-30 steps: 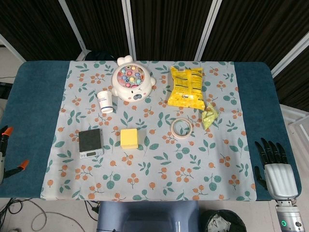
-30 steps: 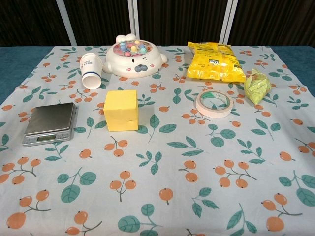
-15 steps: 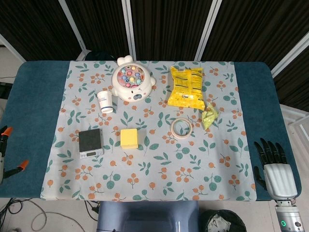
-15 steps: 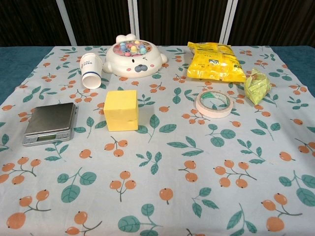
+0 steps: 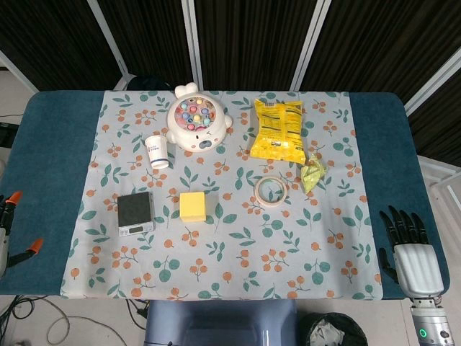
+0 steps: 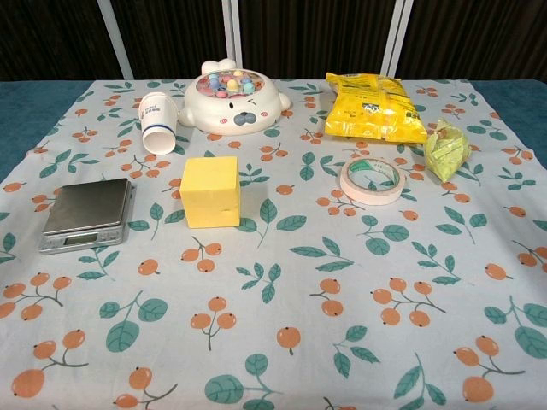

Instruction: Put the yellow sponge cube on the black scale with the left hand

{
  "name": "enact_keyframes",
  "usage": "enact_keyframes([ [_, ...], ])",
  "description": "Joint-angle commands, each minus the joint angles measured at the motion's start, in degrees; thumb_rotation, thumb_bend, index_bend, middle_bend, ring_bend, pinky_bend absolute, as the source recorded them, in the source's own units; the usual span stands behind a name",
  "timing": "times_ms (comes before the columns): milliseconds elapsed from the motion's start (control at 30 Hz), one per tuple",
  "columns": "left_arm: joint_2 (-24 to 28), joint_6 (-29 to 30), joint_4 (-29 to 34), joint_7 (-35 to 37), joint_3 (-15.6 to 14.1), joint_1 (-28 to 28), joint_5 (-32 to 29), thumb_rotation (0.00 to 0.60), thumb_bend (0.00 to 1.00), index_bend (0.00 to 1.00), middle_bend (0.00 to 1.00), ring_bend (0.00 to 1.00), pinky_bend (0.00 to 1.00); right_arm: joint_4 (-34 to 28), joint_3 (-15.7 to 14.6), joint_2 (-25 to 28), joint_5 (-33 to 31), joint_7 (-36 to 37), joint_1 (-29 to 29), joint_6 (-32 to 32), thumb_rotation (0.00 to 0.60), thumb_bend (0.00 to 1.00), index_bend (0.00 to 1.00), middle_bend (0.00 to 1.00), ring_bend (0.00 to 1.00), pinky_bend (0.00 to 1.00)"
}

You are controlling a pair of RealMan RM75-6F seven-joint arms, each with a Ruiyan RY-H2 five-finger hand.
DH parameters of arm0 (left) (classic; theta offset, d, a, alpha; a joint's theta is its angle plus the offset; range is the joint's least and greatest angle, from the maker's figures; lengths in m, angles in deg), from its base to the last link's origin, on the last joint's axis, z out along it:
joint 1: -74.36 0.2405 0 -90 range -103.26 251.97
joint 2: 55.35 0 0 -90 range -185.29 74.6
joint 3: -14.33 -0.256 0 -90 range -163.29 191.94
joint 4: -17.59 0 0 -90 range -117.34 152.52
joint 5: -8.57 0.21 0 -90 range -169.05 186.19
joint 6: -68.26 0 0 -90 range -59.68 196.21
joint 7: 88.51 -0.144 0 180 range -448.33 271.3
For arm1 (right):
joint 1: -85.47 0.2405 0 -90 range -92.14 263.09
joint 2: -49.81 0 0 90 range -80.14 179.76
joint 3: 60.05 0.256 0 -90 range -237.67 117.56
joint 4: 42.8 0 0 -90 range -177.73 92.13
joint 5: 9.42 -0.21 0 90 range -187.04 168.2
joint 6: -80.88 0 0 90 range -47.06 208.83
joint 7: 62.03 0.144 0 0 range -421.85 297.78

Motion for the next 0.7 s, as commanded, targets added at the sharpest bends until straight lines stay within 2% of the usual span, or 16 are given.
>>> enact_keyframes([
  [33,0.9,-0.4,1.0,0.1,-0.6,0.1,0.7,0.600,0.27,0.05,0.29,0.19,0.16,0.0,0.0,0.0,-0.3,0.1,0.0,-0.2,0.600,0.58,0.00,0.00,0.00,0.00],
  [200,2.7,-2.5,1.9,-1.9,-2.8,-1.0,4.5,0.600,0.31,0.08,0.39,0.28,0.24,-0.1,-0.3,-0.2,0.1,-0.3,0.2,-0.6,0.600,0.58,0.00,0.00,0.00,0.00],
  [267,3.3,-3.9,2.6,-2.1,-3.7,-1.7,5.9,0.600,0.34,0.10,0.45,0.34,0.31,-0.1,-0.4,-0.3,0.2,-0.4,0.2,-0.6,0.600,0.58,0.00,0.00,0.00,0.00],
  [367,5.2,-9.3,4.8,0.1,-5.8,-3.8,7.7,0.600,0.42,0.14,0.54,0.44,0.43,-0.2,-0.3,-0.4,0.1,-0.7,0.1,-0.5,0.600,0.58,0.00,0.00,0.00,0.00],
  [433,6.3,-12.8,5.5,0.6,-6.4,-5.3,7.3,0.600,0.45,0.16,0.58,0.49,0.49,-0.2,-0.2,-0.5,-0.2,-0.7,0.1,-0.4,0.600,0.58,0.00,0.00,0.00,0.00],
  [567,5.7,-17.0,5.5,-3.1,-6.5,-7.1,5.8,0.600,0.51,0.19,0.66,0.58,0.60,-0.2,0.0,-0.5,-0.5,-0.6,0.0,-0.4,0.600,0.58,0.00,0.00,0.00,0.00],
  [700,3.5,-20.2,5.1,-6.0,-7.1,-8.2,4.3,0.600,0.52,0.20,0.69,0.61,0.63,-0.2,0.1,-0.3,-0.7,-0.5,0.0,-0.4,0.600,0.58,0.00,0.00,0.00,0.00],
])
